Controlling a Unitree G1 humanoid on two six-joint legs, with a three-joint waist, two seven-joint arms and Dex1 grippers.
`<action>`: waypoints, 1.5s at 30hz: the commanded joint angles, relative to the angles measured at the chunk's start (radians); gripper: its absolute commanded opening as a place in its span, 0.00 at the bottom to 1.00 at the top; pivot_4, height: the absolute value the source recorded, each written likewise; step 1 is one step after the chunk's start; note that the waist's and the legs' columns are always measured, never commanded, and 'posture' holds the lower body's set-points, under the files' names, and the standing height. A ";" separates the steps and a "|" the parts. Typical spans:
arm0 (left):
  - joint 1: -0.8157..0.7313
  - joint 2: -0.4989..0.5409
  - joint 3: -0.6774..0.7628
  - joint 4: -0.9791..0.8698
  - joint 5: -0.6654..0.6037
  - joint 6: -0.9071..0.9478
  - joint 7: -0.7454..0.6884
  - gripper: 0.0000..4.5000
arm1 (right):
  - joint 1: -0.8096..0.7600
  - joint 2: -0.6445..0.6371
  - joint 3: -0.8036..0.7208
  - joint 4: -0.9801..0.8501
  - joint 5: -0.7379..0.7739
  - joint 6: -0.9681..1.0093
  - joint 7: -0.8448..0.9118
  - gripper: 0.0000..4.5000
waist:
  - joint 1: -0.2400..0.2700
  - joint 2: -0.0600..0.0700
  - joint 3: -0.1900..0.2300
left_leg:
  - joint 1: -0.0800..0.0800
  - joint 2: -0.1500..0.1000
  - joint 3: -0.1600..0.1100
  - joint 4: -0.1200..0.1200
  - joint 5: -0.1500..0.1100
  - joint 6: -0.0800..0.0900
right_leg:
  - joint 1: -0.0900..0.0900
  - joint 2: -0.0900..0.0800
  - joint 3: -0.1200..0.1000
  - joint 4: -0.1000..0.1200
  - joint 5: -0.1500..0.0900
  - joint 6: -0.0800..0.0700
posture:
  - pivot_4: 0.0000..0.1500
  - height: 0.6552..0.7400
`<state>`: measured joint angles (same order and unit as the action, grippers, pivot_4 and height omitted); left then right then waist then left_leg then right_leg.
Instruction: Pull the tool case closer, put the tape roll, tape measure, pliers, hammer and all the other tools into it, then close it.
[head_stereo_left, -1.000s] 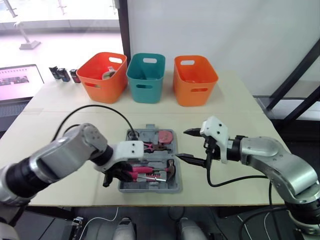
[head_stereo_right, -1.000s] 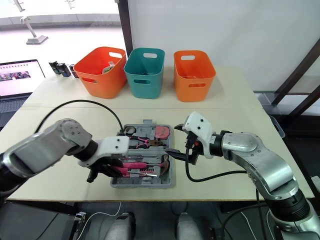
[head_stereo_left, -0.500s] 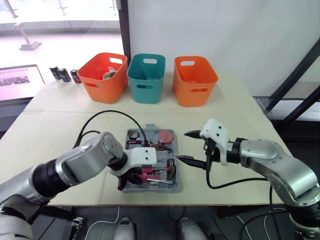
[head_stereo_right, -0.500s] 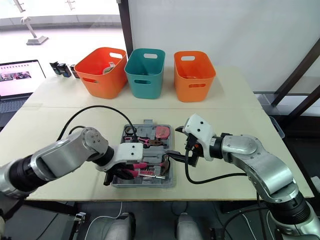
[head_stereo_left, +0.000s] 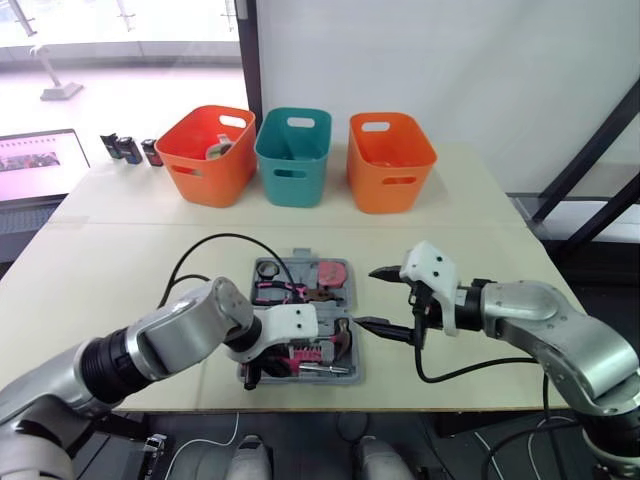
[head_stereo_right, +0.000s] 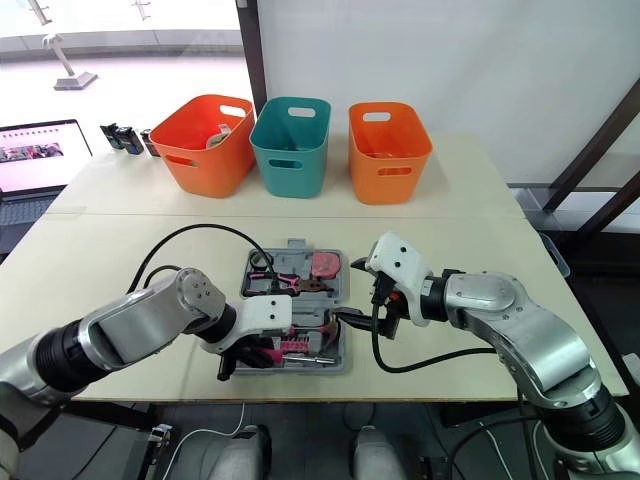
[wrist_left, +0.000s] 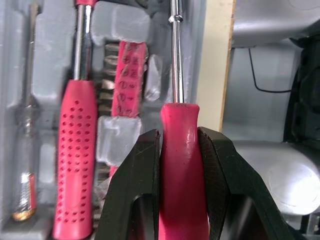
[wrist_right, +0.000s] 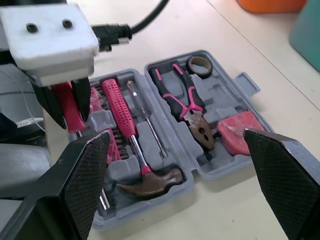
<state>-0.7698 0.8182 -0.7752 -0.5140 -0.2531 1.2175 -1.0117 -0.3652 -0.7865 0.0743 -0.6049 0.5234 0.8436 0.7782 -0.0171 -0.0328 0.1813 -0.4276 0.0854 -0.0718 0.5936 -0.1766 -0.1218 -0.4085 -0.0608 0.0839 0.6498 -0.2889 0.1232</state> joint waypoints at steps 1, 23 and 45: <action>0.019 -0.011 0.014 -0.014 -0.007 -0.009 0.018 0.14 | -0.027 -0.011 -0.008 -0.008 0.008 -0.017 0.021 1.00 | 0.000 0.000 0.000 | 0.000 0.000 0.000 0.000 0.000 0.000 | 0.000 0.000 0.000 0.000 0.000 0.000 | 1.00 1.00; 0.042 0.019 0.028 -0.003 0.023 -0.124 0.008 0.97 | -0.028 -0.005 -0.005 -0.020 0.014 0.004 0.029 1.00 | 0.003 0.000 0.000 | 0.000 0.000 -0.001 0.001 0.000 0.000 | 0.001 0.000 0.000 0.000 0.000 0.000 | 1.00 1.00; 0.545 -0.049 0.579 0.204 -0.136 -0.715 -0.040 0.02 | -0.021 -0.001 -0.005 -0.016 0.011 0.008 0.005 1.00 | 0.003 0.002 0.000 | 0.001 -0.001 -0.001 0.001 0.000 0.000 | 0.002 -0.001 -0.001 -0.001 0.000 0.000 | 1.00 1.00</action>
<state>-0.2373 0.7835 -0.2178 -0.3050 -0.3785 0.5567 -1.0475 -0.3786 -0.7852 0.0811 -0.6037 0.5335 0.8659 0.7848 -0.0144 -0.0310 0.1810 -0.4268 0.0848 -0.0725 0.5943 -0.1769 -0.1214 -0.4063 -0.0617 0.0834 0.6489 -0.2890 0.1232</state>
